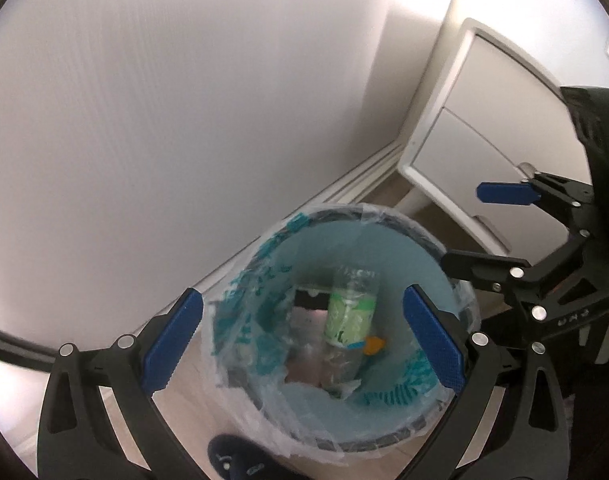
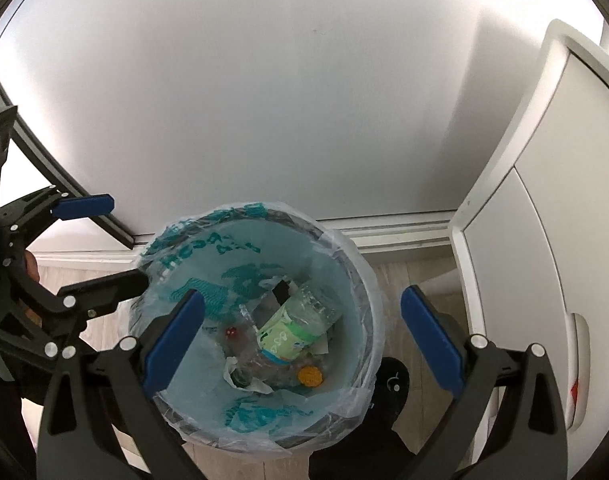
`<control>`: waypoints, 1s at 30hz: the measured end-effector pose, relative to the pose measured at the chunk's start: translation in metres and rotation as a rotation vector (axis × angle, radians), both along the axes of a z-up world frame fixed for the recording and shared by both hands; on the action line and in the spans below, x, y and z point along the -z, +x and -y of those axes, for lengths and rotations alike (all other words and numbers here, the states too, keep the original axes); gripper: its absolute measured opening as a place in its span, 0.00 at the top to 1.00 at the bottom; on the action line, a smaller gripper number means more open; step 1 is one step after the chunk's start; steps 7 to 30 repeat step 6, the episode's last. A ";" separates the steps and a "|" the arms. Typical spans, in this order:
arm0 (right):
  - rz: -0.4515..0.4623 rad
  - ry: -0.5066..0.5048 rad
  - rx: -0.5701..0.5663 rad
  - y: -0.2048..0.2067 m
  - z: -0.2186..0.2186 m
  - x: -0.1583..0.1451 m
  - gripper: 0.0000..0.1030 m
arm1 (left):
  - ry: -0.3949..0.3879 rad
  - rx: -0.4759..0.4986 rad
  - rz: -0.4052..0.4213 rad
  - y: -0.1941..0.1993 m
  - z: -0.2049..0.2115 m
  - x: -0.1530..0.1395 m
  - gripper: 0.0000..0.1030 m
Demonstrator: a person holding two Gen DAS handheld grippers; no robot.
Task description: Collect trash
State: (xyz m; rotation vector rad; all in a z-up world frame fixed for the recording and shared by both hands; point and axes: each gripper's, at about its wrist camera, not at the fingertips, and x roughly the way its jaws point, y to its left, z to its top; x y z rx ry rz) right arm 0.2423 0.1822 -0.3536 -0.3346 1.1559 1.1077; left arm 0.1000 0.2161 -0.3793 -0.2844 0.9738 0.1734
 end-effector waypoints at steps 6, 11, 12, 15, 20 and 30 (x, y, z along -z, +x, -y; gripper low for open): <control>-0.009 -0.006 0.002 0.000 -0.001 0.002 0.07 | 0.004 0.039 -0.028 0.004 -0.001 0.009 0.06; -0.009 -0.006 0.002 0.000 -0.001 0.002 0.07 | 0.004 0.039 -0.028 0.004 -0.001 0.009 0.06; -0.009 -0.006 0.002 0.000 -0.001 0.002 0.07 | 0.004 0.039 -0.028 0.004 -0.001 0.009 0.06; -0.009 -0.006 0.002 0.000 -0.001 0.002 0.07 | 0.004 0.039 -0.028 0.004 -0.001 0.009 0.06; -0.009 -0.006 0.002 0.000 -0.001 0.002 0.07 | 0.004 0.039 -0.028 0.004 -0.001 0.009 0.06; -0.009 -0.006 0.002 0.000 -0.001 0.002 0.07 | 0.004 0.039 -0.028 0.004 -0.001 0.009 0.06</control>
